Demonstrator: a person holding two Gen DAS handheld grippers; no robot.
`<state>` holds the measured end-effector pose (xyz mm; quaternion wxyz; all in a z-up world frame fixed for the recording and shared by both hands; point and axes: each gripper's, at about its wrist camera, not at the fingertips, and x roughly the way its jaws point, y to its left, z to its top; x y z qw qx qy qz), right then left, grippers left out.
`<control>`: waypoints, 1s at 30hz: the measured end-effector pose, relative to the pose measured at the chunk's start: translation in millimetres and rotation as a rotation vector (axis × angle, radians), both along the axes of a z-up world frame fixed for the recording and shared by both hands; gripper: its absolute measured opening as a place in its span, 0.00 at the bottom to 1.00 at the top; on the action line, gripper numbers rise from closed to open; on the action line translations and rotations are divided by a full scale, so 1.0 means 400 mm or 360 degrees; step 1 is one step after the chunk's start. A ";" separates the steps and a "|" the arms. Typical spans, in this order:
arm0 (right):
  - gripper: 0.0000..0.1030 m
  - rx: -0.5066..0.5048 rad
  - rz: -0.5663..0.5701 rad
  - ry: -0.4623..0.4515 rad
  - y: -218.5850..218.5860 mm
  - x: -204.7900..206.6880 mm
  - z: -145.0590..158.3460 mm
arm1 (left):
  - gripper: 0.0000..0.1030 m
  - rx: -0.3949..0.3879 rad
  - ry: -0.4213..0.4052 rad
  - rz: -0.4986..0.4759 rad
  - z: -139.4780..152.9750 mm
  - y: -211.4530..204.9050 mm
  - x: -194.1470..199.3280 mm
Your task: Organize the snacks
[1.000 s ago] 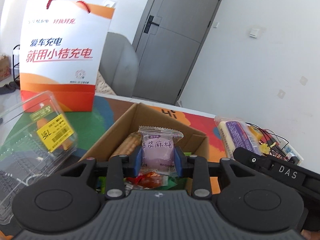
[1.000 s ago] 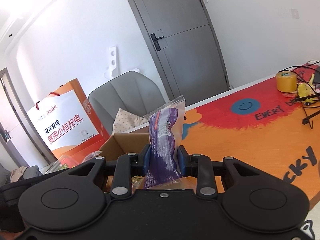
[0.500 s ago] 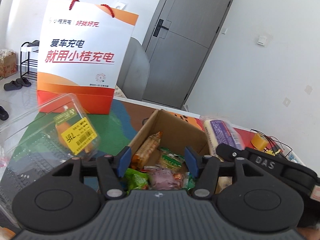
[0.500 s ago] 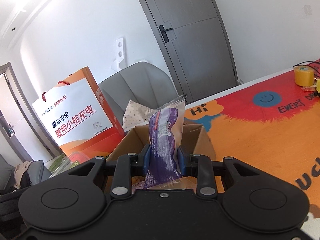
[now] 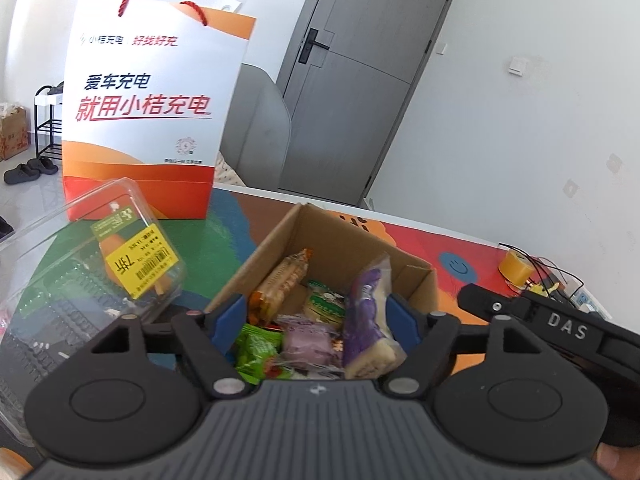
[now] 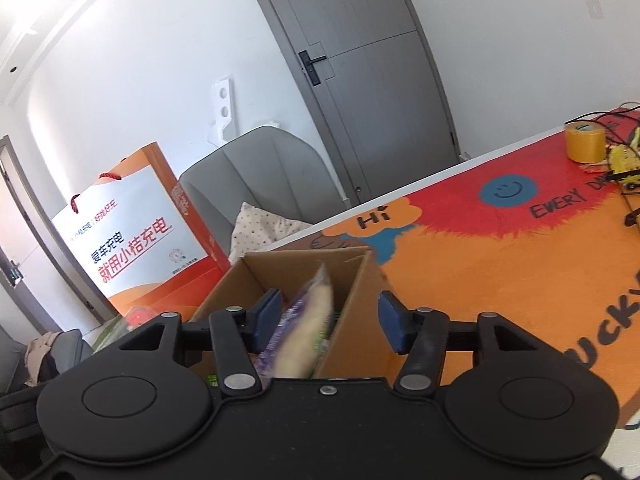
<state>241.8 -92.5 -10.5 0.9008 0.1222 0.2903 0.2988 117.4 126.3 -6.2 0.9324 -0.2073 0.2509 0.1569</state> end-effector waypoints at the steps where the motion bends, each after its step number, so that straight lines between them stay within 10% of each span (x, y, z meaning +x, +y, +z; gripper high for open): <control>1: 0.59 -0.0003 -0.0007 -0.0003 -0.010 -0.001 0.001 | 0.76 -0.0002 0.0002 -0.0002 0.002 -0.005 0.000; 22: 0.99 -0.0062 -0.0111 -0.0095 -0.191 -0.067 0.030 | 0.97 0.0116 0.0038 -0.0063 0.046 -0.125 -0.029; 30: 1.00 -0.0098 -0.0082 -0.0113 -0.239 -0.098 0.043 | 0.98 0.0125 0.0056 -0.0122 0.058 -0.153 -0.058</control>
